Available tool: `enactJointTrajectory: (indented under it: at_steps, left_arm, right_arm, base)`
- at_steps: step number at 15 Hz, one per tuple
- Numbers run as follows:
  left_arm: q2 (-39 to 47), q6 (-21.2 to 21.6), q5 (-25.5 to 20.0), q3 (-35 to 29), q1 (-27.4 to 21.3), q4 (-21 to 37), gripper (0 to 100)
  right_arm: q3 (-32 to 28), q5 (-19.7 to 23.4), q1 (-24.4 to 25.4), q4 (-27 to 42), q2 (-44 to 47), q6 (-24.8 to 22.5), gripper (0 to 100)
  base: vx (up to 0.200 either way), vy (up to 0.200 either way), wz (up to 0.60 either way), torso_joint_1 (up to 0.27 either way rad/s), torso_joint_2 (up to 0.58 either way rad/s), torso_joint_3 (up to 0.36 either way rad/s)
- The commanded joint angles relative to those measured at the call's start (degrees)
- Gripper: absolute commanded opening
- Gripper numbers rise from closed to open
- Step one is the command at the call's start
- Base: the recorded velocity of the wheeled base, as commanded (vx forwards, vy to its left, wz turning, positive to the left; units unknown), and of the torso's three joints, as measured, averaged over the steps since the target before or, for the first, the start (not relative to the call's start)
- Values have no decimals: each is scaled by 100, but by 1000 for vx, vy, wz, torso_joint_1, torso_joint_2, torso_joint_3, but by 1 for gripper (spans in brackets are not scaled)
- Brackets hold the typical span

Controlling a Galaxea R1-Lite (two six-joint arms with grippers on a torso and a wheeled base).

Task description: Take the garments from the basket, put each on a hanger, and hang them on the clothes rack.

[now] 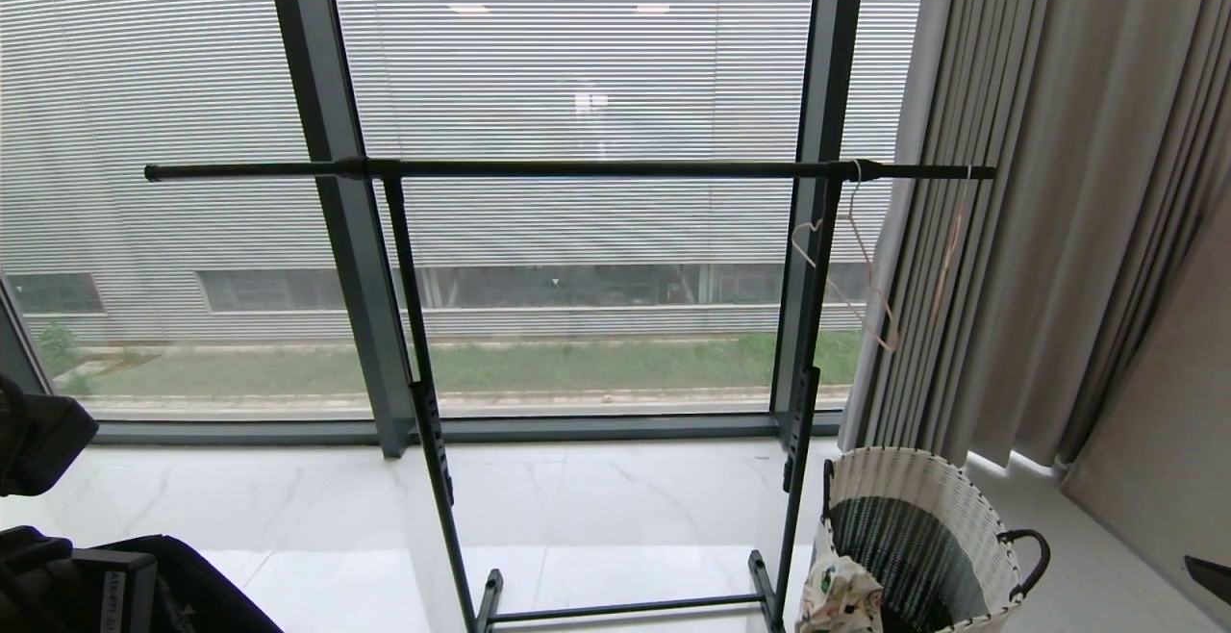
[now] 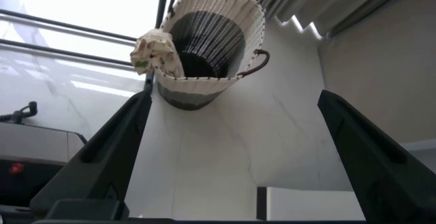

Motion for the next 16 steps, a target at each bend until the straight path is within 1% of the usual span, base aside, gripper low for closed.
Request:
enactJointTrajectory:
  at_steps: [1, 8, 10, 12, 14, 16]
  left_arm:
    - [21, 2, -1, 9, -1, -1, 0]
    - [-23, 2, 8, 9, -1, -1, 0]
    - [-67, 2, -1, 18, -1, -1, 0]
    - [-85, 2, -18, 53, -1, -1, 0]
    - [-85, 2, -18, 106, -1, -1, 0]
    - [-85, 2, -18, 106, -1, -1, 0]
  right_arm:
    - [-1, 1, 2, -4, 90, 1, 100]
    - [70, -17, 2, -12, 99, 19, 100]
    - [201, 1, 2, -91, 55, 10, 100]
    - [448, 45, 2, -504, 64, -7, 100]
    - [658, 115, 11, -803, 64, -60, 100]
    - [667, 115, 11, -803, 64, -69, 100]
  base:
    - [0, 0, 0, 232, -520, -290]
    - [0, 0, 0, 233, -514, -278]
    - [0, 0, 0, 88, -171, -97]
    - [0, 0, 0, 18, -38, -18]
    - [0, -200, 0, 12, -17, -5]
    - [0, -200, 0, 2, -2, 5]
